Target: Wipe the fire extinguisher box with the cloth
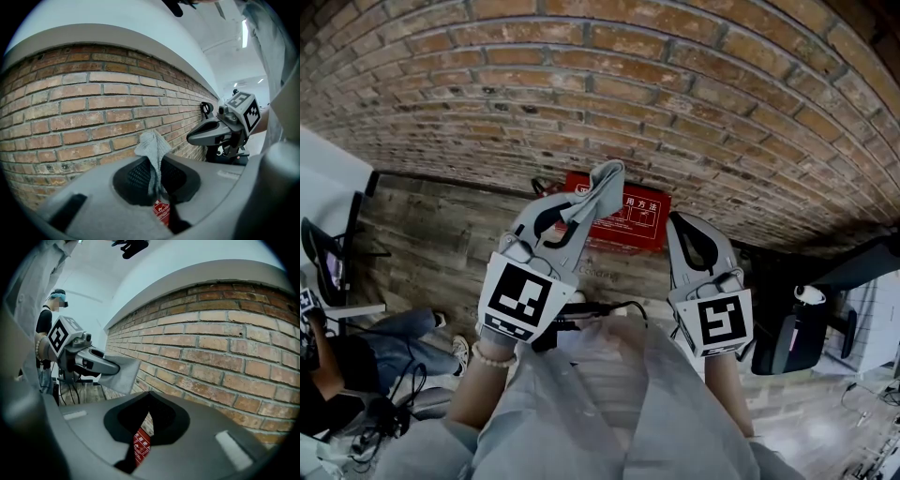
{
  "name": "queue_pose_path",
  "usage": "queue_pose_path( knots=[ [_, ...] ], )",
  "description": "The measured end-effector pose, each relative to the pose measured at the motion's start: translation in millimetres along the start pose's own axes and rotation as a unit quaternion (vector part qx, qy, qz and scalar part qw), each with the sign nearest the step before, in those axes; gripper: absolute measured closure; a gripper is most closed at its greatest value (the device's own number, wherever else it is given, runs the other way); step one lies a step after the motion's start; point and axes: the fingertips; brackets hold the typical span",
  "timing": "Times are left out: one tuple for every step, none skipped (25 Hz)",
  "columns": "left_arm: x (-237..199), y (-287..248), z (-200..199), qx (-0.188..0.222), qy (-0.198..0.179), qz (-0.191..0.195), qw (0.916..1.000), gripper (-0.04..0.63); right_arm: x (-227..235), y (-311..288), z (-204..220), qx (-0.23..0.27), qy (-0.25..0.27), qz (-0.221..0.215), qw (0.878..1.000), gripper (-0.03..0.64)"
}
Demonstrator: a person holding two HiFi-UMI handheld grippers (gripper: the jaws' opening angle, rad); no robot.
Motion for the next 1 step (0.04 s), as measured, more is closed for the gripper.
queue_pose_path(
  knots=[
    [0.0,0.0,0.1,0.0,0.0,0.0,1.0,0.581,-0.3,0.2,0.8,-0.002,0.002,-0.001,1.0,0.607]
  ],
)
Point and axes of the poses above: the fingertips, and each gripper's own axes: y backward along the fingers, x to its right, z out of its underside, and after that the axes turned 6 degrees about -z, right-handed
